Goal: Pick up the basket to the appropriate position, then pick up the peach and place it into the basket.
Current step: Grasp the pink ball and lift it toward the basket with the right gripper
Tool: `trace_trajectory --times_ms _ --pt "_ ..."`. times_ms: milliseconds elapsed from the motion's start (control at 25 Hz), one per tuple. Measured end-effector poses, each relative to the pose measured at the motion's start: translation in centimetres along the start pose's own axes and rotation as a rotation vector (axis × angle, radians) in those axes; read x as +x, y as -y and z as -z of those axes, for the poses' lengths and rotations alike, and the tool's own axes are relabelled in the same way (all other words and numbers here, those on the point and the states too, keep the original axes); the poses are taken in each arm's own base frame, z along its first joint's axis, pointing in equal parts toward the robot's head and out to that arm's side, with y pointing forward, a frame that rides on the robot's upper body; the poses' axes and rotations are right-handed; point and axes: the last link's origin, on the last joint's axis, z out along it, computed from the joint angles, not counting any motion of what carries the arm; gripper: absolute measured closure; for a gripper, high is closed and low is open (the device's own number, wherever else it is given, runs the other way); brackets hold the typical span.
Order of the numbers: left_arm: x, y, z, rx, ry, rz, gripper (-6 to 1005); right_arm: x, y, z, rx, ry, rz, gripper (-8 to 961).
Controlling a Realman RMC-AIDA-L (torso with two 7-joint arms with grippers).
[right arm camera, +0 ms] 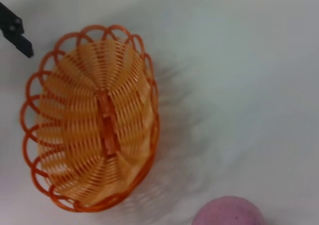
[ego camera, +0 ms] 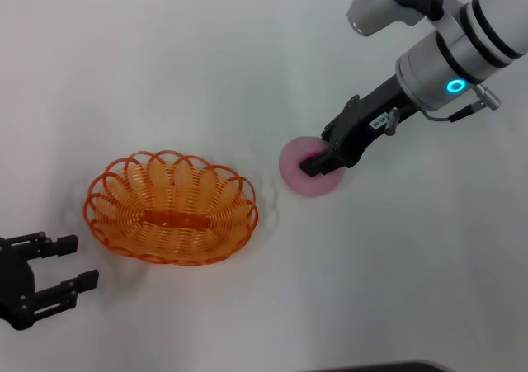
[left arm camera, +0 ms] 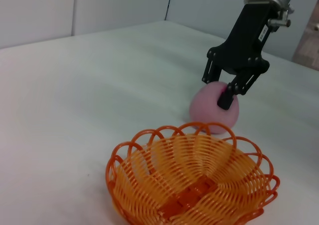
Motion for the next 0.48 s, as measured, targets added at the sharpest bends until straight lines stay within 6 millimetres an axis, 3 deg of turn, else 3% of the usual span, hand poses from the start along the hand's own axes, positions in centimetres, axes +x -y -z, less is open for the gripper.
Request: trace_trajectory --times_ms 160,480 --pt "-0.1 0.0 0.1 0.004 0.001 0.004 416 -0.2 -0.3 0.8 -0.025 0.041 0.005 614" --pt "-0.1 0.0 0.1 0.005 0.001 0.005 414 -0.5 -1.1 2.8 -0.107 0.164 0.009 619"
